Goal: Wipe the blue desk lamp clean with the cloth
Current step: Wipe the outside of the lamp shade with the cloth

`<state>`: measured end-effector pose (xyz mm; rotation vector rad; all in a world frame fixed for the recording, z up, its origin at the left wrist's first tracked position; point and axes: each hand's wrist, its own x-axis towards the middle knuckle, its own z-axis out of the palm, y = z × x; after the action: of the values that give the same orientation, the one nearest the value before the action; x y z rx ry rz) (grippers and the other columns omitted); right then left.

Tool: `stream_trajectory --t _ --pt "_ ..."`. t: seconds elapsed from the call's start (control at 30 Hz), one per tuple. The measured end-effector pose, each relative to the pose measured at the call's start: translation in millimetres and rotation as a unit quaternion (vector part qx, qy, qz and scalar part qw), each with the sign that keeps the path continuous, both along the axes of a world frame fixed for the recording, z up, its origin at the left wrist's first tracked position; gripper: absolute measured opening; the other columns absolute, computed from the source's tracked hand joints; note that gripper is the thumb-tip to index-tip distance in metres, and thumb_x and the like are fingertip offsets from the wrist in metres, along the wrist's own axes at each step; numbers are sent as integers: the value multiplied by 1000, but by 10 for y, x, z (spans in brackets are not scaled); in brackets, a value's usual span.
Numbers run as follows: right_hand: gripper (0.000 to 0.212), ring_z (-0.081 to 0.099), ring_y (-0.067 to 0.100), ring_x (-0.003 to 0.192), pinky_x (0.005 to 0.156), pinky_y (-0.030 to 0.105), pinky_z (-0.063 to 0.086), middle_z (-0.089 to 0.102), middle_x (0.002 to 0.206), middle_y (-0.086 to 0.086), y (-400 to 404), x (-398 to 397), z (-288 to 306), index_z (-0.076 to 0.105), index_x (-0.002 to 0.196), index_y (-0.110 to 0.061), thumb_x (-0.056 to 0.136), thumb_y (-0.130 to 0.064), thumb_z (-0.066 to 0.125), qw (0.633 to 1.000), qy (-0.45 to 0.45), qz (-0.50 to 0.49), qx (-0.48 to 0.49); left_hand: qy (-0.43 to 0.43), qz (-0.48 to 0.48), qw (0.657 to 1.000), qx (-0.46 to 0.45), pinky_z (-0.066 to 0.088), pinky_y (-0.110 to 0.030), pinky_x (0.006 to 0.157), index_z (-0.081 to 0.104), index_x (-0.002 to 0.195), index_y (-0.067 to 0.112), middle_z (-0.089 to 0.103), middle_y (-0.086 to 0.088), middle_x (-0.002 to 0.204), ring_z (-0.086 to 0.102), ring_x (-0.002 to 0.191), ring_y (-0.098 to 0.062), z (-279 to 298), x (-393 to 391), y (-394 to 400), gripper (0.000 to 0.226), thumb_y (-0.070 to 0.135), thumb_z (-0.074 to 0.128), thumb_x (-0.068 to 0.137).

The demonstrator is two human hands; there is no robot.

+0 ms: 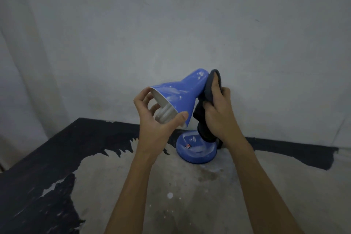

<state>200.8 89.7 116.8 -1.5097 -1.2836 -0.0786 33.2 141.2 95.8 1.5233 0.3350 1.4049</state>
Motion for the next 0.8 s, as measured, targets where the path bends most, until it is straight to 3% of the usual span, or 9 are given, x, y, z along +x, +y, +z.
stream_trajectory --t 0.07,0.17,0.2,0.37,0.53,0.6,0.8 --pt "67 44 18 94 82 8 38 31 119 3 -21 -78 -13 12 160 -22 102 -5 38 999 -22 -12 34 -6 -2 1000 -5 54 -18 81 32 137 36 40 5 144 58 119 -2 2 -8 12 92 30 87 64" --pt "62 45 25 110 93 42 49 33 131 2 -75 -203 -192 28 158 -20 98 -8 40 988 -129 -24 78 -11 -7 1000 -14 56 -21 82 32 138 35 41 11 143 57 121 -3 3 4 20 92 23 89 67" --pt "60 45 28 112 93 47 49 34 134 4 -89 -239 -258 31 157 -18 99 -7 41 985 -155 -16 79 -13 -8 1000 -15 56 -21 82 32 138 34 41 13 142 57 120 -2 1 0 22 91 21 88 68" --pt "55 48 33 110 89 49 48 39 134 16 -188 -255 -243 36 155 -15 100 -12 37 975 -210 -43 65 -11 -11 1000 -19 57 -23 85 32 138 37 41 18 140 56 124 -6 -2 -19 36 94 29 89 65" --pt "66 47 37 105 77 49 47 42 134 19 -163 -124 42 32 157 -19 92 -26 25 964 -238 -120 12 -16 -3 1000 -23 57 -25 85 31 140 33 40 13 142 55 127 -13 7 5 27 95 28 90 65" --pt "70 46 38 109 80 49 47 42 137 20 -143 -52 137 29 158 -20 89 -29 22 966 -229 -121 -5 -19 -5 1000 -20 58 -27 84 32 139 34 39 11 142 56 125 -16 9 9 26 94 26 90 65" --pt "63 45 36 130 105 53 43 38 149 15 -68 63 236 32 157 -16 94 -12 31 982 -178 -65 -2 -30 -7 999 -25 58 -26 80 32 138 34 40 8 141 57 123 -19 -2 9 37 91 20 89 68"
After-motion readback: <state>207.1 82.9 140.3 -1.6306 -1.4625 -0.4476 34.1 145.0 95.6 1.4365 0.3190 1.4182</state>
